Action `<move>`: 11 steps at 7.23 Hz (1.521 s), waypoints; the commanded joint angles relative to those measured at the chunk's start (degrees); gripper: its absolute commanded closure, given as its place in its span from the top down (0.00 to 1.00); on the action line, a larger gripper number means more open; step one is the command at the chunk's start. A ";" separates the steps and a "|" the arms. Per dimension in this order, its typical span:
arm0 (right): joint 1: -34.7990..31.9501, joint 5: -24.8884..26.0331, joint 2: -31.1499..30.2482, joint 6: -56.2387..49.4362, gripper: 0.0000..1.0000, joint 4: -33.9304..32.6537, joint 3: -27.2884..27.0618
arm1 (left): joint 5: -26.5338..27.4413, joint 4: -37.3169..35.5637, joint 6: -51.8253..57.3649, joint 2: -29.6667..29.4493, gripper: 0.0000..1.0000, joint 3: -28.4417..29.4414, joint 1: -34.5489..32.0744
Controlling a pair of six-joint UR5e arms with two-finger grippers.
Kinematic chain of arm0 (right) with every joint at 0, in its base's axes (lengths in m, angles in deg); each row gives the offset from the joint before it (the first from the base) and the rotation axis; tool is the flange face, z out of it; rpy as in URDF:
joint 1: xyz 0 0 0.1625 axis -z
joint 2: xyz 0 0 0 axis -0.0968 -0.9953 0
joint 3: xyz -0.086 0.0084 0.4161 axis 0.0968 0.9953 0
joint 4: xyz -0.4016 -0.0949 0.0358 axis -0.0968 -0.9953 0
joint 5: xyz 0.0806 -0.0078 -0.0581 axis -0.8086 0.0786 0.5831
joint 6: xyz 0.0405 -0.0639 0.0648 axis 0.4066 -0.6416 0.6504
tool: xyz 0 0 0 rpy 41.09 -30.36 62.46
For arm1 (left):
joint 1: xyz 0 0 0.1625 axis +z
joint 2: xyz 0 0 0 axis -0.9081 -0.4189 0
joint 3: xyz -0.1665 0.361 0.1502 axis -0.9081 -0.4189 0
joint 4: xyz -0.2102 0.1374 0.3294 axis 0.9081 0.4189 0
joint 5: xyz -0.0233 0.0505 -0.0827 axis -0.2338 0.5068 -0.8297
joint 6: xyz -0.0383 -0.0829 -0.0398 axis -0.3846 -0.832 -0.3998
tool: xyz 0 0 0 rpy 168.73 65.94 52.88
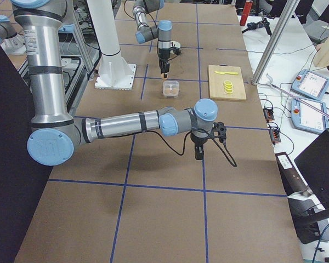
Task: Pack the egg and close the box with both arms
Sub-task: 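Lower the egg into the empty carton cup and open the left gripper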
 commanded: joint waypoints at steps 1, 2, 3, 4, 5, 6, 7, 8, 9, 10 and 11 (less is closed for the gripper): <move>0.00 0.00 0.00 0.00 1.00 0.00 0.00 | 0.19 1.21 1.14 -2.22 0.00 2.53 0.20; 0.00 0.00 0.00 0.00 1.00 0.00 0.09 | 0.27 1.21 2.54 -2.22 0.00 2.88 0.20; 0.00 0.09 0.00 0.00 1.00 0.00 0.09 | 1.93 1.30 3.42 -2.31 0.00 2.97 0.20; 0.00 0.00 0.00 0.00 1.00 0.00 0.26 | 2.38 1.30 4.82 -2.22 0.00 2.97 0.11; 0.09 0.09 0.09 0.00 1.00 0.00 0.26 | 3.69 1.74 5.53 -2.31 0.00 3.49 0.11; 0.09 0.09 0.09 0.00 1.00 0.00 0.26 | 3.96 4.35 5.54 -2.40 0.03 5.15 0.11; 0.09 0.09 0.00 0.00 1.00 0.00 0.44 | 3.97 5.68 5.54 -2.83 0.03 6.56 0.11; 0.09 0.09 0.00 0.00 1.00 0.00 0.44 | 3.97 5.70 5.54 -3.01 0.03 6.57 0.11; 0.09 0.09 0.00 0.00 1.00 0.00 0.44 | 3.97 5.70 5.54 -3.27 0.04 6.57 0.20; 0.09 0.09 0.09 0.00 1.00 0.00 0.44 | 3.97 5.70 5.54 -3.36 0.05 6.57 0.20; 0.09 0.09 0.09 0.00 1.00 0.00 0.53 | 4.05 5.78 5.63 -3.36 0.06 6.92 0.11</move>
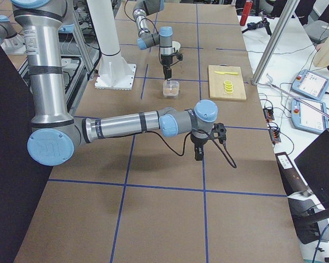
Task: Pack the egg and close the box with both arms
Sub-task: 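Lower the egg into the empty carton cup and open the left gripper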
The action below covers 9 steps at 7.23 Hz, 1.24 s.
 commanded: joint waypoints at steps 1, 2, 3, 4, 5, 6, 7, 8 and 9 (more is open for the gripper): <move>0.09 0.00 -0.05 0.00 1.00 0.00 0.06 | -0.02 0.10 0.07 -0.51 0.07 0.47 -0.06; 0.00 0.00 -0.05 0.00 1.00 0.00 0.06 | 0.07 0.10 0.15 -0.69 0.10 0.82 -0.06; 0.09 0.00 0.04 0.00 1.00 0.00 0.06 | 0.50 0.10 0.42 -0.78 0.21 1.08 -0.06; 0.00 0.00 0.04 -0.09 1.00 0.00 0.15 | 0.51 0.10 0.42 -1.04 0.50 1.52 0.03; 0.00 0.00 0.04 -0.09 1.00 0.00 0.33 | 0.51 0.10 0.42 -1.13 0.68 1.61 0.03; 0.00 0.00 0.04 -0.09 1.00 0.00 0.33 | 0.51 0.10 0.42 -1.22 1.00 1.61 0.03; 0.00 0.00 0.04 -0.09 1.00 0.00 0.33 | 0.51 0.10 0.51 -1.13 1.00 1.52 0.03; 0.00 0.00 0.04 -0.09 1.00 0.00 0.33 | 0.51 0.10 0.59 -1.13 1.00 1.44 -0.06; 0.00 0.00 0.04 -0.09 1.00 0.00 0.33 | 0.51 0.10 0.59 -1.13 1.00 1.35 0.03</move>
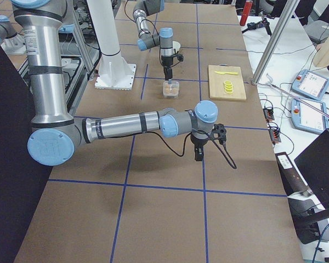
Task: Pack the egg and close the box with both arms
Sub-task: 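Lower the egg into the empty carton cup and open the left gripper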
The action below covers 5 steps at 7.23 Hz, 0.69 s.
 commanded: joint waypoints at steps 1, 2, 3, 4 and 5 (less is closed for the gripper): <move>0.00 0.00 0.00 0.00 1.00 0.00 0.00 | 0.00 0.00 0.04 0.01 1.00 -0.28 -0.06; 0.09 0.00 0.09 0.09 1.00 0.00 -0.17 | 0.00 -0.18 0.04 0.18 1.00 -1.06 -0.15; 0.52 0.09 0.35 0.17 1.00 0.09 -0.35 | -0.17 -0.96 0.13 0.44 1.00 -3.33 -1.11; 1.31 0.09 0.79 1.74 1.00 0.17 -0.52 | -0.44 -2.79 0.48 2.97 1.00 -6.49 -2.42; 3.32 0.17 1.92 6.28 1.00 0.26 -1.31 | -0.44 -7.86 4.75 6.65 1.00 -12.35 -3.48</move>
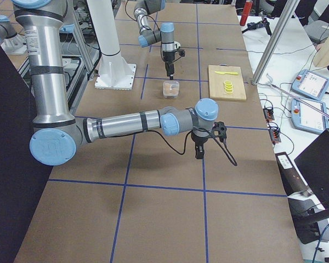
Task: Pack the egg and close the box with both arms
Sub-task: 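Withdraw the left gripper while the right gripper reaches to the clear lid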
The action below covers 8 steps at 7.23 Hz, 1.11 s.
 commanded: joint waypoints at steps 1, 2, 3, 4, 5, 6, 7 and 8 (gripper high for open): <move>4.46 0.25 1.22 7.72 1.00 0.20 -2.60 | -0.11 -10.34 7.70 7.28 1.00 -12.53 -3.94; 7.27 0.60 1.14 14.63 1.00 4.72 -4.10 | -0.19 -14.92 11.75 9.32 1.00 -16.86 -7.44; 11.13 2.52 1.14 24.01 1.00 12.60 -4.21 | -0.28 -18.01 16.75 11.42 1.00 -20.30 -11.13; 17.34 9.59 0.79 32.72 1.00 21.55 -4.64 | -2.54 -18.22 21.93 15.19 1.00 -21.99 -14.21; 20.54 11.40 0.61 37.24 1.00 23.38 -5.34 | -5.87 -18.05 29.64 18.62 1.00 -22.09 -18.68; 23.00 12.11 0.70 40.51 1.00 23.40 -7.52 | -7.39 -17.96 37.63 22.57 1.00 -22.79 -23.69; 25.29 13.16 0.61 45.94 0.71 23.31 -9.37 | -9.05 -17.96 45.81 26.00 1.00 -22.80 -28.00; 28.45 13.87 0.52 50.78 0.01 23.31 -10.61 | -11.42 -17.78 55.11 29.60 1.00 -22.80 -33.09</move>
